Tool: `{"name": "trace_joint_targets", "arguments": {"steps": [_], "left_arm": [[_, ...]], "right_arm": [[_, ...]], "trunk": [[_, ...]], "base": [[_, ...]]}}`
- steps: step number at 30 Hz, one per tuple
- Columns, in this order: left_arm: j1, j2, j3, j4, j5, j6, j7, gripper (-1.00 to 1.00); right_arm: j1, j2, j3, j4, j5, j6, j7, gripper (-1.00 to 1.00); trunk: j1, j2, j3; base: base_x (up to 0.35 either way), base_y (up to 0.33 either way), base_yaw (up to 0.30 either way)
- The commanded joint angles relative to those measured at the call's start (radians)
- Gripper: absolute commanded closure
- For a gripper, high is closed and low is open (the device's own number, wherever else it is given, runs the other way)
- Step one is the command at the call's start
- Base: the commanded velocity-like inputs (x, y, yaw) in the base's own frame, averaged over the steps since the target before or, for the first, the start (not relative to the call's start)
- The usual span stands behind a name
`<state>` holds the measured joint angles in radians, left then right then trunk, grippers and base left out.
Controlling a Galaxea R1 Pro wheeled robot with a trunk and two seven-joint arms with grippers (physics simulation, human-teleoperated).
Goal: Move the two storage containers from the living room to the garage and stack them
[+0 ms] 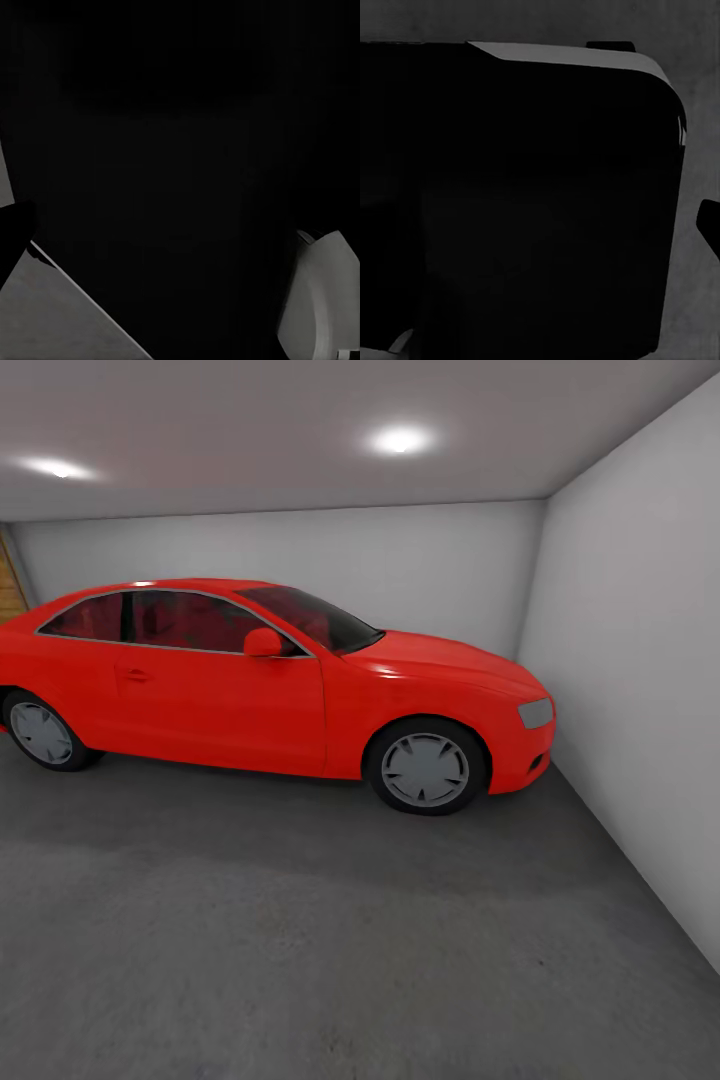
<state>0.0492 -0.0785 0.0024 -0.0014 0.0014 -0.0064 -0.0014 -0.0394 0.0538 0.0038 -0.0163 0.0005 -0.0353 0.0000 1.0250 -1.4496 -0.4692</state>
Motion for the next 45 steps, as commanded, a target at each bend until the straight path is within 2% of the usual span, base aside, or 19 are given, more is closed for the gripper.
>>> {"name": "trace_joint_targets", "arguments": {"steps": [1,4,10,14,18,19,21,25,27,28,34,39,41,45], "left_arm": [[0.0,0.0,0.0,0.0,0.0,-0.001,0.0,-1.0],[0.0,-0.005,0.001,0.0,0.002,-0.001,-0.001,-1.0],[0.0,-0.027,-0.003,-0.016,0.002,-0.035,0.003,-1.0],[0.0,-0.022,-0.002,-0.12,0.002,-0.044,0.008,-1.0],[0.0,0.004,0.001,-0.255,0.023,-0.036,0.01,-1.0],[0.0,0.011,0.002,-0.294,0.036,-0.021,0.013,-1.0],[0.0,0.02,0.004,-0.381,0.063,0.052,0.024,-1.0],[-0.001,0.028,0.006,-0.521,0.081,0.185,0.035,-1.0],[-0.001,0.035,0.007,-0.566,0.084,0.209,0.037,-1.0],[-0.003,0.045,0.011,-0.614,0.086,0.216,0.038,-1.0],[-0.003,0.05,0.035,-0.592,0.085,0.132,0.035,-1.0],[-0.003,0.079,0.078,-0.56,0.085,0.056,0.036,-1.0],[-0.003,0.094,0.108,-0.549,0.087,0.026,0.035,-1.0],[-0.003,0.102,0.138,-0.528,0.087,0.006,0.033,-1.0]], "right_arm": [[0.0,0.0,0.0,0.001,0.0,-0.004,0.0,-1.0],[-0.001,-0.001,0.003,-0.019,0.002,-0.071,0.0,-1.0],[-0.002,-0.008,0.004,-0.083,0.006,-0.105,0.0,-1.0],[-0.007,-0.019,0.004,-0.18,0.007,-0.103,0.005,-1.0],[-0.035,-0.035,0.004,-0.296,0.026,-0.069,0.007,-1.0],[-0.057,-0.04,0.004,-0.316,0.037,-0.035,0.008,-1.0],[-0.113,-0.052,0.004,-0.337,0.062,0.061,0.011,-1.0],[-0.175,-0.066,0.004,-0.35,0.081,0.155,0.012,-1.0],[-0.184,-0.071,0.003,-0.351,0.083,0.149,0.006,-1.0],[-0.192,-0.076,0.0,-0.348,0.076,0.047,0.001,-1.0],[-0.193,-0.077,0.003,-0.346,0.075,0.02,0.004,-1.0],[-0.191,-0.079,0.004,-0.339,0.075,0.011,0.0,-1.0],[-0.191,-0.081,0.004,-0.336,0.075,0.01,-0.001,-1.0],[-0.191,-0.082,0.004,-0.334,0.075,0.008,-0.001,-1.0]], "trunk": [[0.0,0.0,-0.001],[0.0,0.0,-0.001],[0.0,0.0,-0.001],[0.0,0.0,-0.001],[0.0,0.0,-0.001],[0.0,0.0,-0.001],[0.0,0.0,-0.001],[0.0,0.0,-0.001],[0.0,0.0,-0.001],[0.0,0.0,-0.001],[0.0,0.0,-0.001],[0.0,0.0,-0.001],[0.0,0.0,-0.001],[0.0,0.0,-0.001]], "base": [[0.0,0.0,0.0],[0.0,0.0,0.0],[0.0,0.0,0.0],[0.0,0.0,0.0],[0.0,0.0,0.0],[0.0,0.0,0.0],[0.0,0.0,0.0],[0.0,0.0,0.0],[0.0,0.0,0.0],[0.0,0.0,0.0],[0.0,0.0,0.0],[0.0,0.0,0.035],[0.0,0.0,0.168],[0.0,0.0,0.25]]}}
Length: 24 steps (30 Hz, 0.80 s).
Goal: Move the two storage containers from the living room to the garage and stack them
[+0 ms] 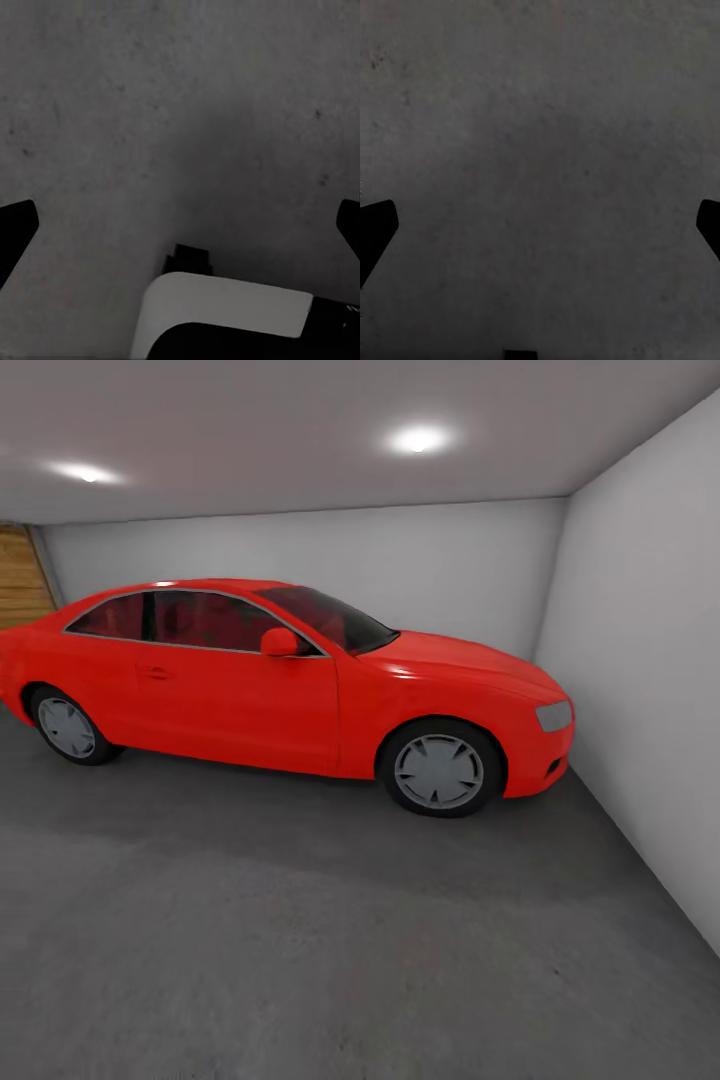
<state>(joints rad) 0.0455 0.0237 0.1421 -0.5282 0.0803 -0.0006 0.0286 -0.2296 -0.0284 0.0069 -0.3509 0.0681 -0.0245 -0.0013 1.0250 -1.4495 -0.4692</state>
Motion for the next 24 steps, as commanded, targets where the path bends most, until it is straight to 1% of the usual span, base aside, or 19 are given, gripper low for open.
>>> {"name": "trace_joint_targets", "arguments": {"steps": [1,7,24], "left_arm": [[0.0,0.001,0.0,0.0,0.008,-0.001,0.003,-1.0],[0.0,0.003,0.006,0.006,0.009,-0.005,0.002,-1.0],[0.0,0.002,0.007,0.007,0.008,-0.006,0.002,-1.0]], "right_arm": [[-0.001,0.0,0.001,0.001,0.007,-0.003,0.0,-1.0],[-0.001,-0.001,0.001,0.001,0.007,-0.002,0.0,-1.0],[-0.001,-0.001,0.001,0.003,0.007,-0.003,0.0,-1.0]], "trunk": [[0.0,0.0,-0.001],[0.0,0.0,-0.001],[0.0,0.0,-0.001]], "base": [[0.0,0.0,0.282],[0.0,0.0,0.294],[0.0,0.0,0.299]]}}
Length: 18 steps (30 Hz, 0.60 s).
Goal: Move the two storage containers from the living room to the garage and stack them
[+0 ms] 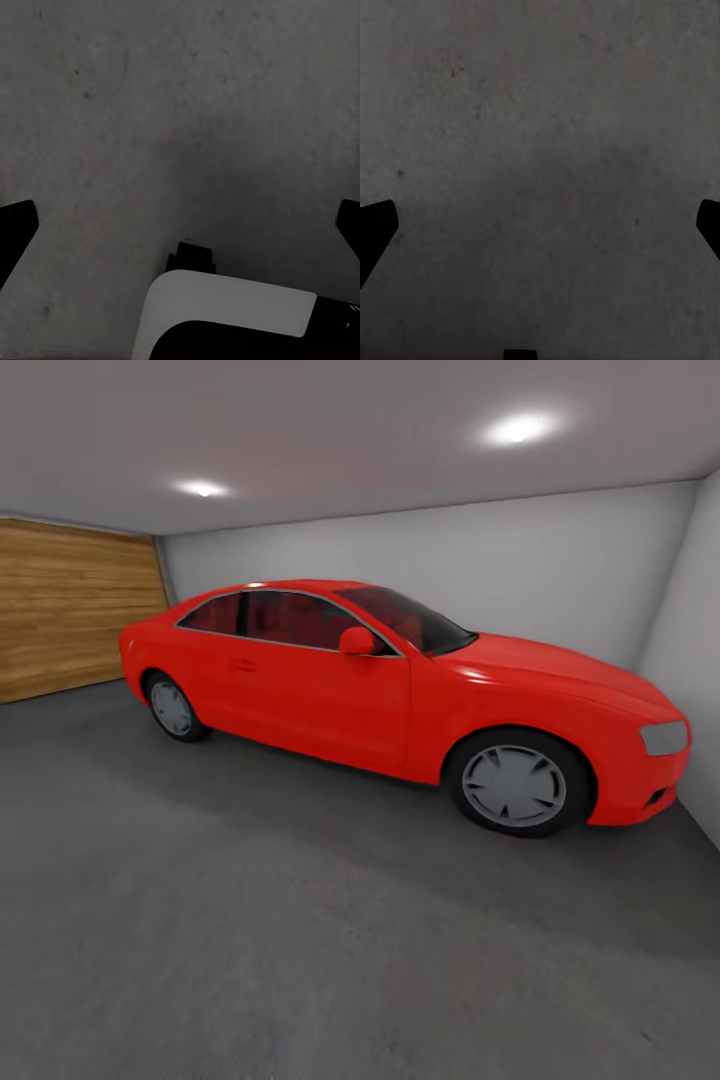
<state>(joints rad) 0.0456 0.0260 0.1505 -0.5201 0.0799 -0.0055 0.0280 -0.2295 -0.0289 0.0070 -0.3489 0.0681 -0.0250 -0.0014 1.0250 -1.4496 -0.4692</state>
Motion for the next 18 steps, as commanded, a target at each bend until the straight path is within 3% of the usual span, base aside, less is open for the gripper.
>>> {"name": "trace_joint_targets", "arguments": {"steps": [1,18], "left_arm": [[0.0,0.0,-0.002,-0.001,0.009,-0.001,0.003,-1.0],[0.0,0.0,-0.002,-0.001,0.009,-0.001,0.003,-1.0]], "right_arm": [[-0.001,0.0,0.001,0.001,0.007,-0.003,0.0,-1.0],[-0.001,0.0,0.001,0.004,0.007,-0.003,0.0,-1.0]], "trunk": [[0.0,0.0,-0.001],[0.0,0.0,-0.001]], "base": [[0.0,0.0,0.299],[0.0,0.0,0.299]]}}
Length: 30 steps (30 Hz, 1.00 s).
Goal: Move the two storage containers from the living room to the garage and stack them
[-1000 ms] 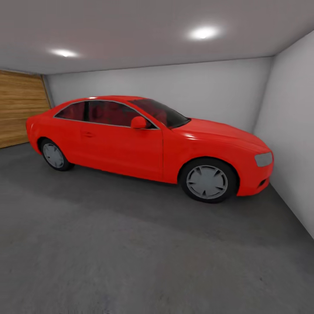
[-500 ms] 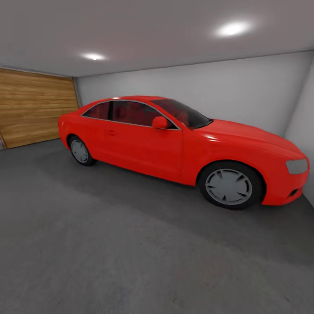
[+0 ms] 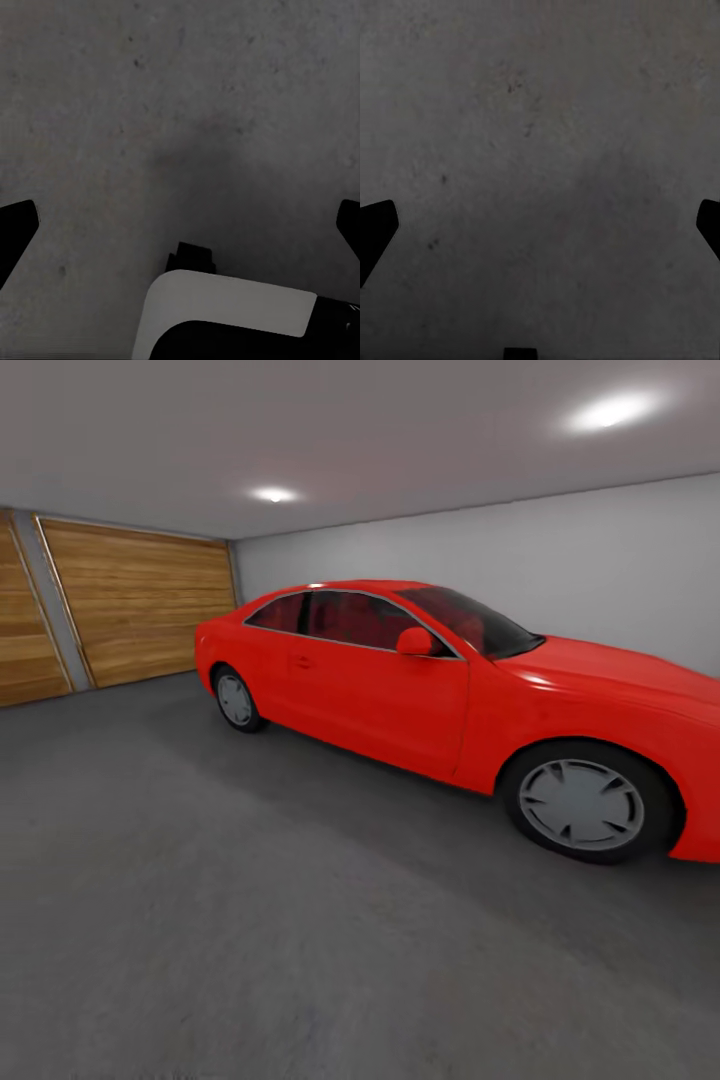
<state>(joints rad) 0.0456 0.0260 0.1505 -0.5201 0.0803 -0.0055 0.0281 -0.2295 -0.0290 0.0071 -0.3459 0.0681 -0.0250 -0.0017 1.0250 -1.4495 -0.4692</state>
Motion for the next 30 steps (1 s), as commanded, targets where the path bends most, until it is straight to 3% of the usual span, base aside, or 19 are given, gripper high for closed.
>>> {"name": "trace_joint_targets", "arguments": {"steps": [1,11,12,14,30], "left_arm": [[0.0,0.0,-0.002,-0.001,0.008,-0.001,0.003,-1.0],[0.0,0.0,-0.002,-0.001,0.008,-0.001,0.003,-1.0],[0.0,0.0,-0.002,-0.001,0.008,-0.001,0.003,-1.0],[0.0,0.0,-0.002,-0.001,0.008,-0.001,0.003,-1.0],[0.0,0.001,-0.002,-0.001,0.005,-0.001,0.003,-1.0]], "right_arm": [[-0.001,0.0,0.001,0.002,0.007,-0.003,0.0,-1.0],[-0.001,0.0,0.002,0.006,0.01,-0.003,-0.001,-1.0],[-0.001,0.001,0.002,0.006,0.034,-0.003,-0.001,-1.0],[-0.001,0.001,0.001,0.006,0.044,-0.004,-0.001,-1.0],[-0.001,0.001,0.001,0.007,0.044,-0.004,-0.001,-1.0]], "trunk": [[0.0,0.0,-0.001],[0.0,0.0,-0.001],[0.0,0.0,-0.001],[0.0,0.0,-0.001],[0.0,0.0,-0.001]], "base": [[0.0,0.0,0.299],[0.0,0.0,0.3],[0.0,0.0,0.3],[0.0,0.0,0.3],[0.0,0.0,0.3]]}}
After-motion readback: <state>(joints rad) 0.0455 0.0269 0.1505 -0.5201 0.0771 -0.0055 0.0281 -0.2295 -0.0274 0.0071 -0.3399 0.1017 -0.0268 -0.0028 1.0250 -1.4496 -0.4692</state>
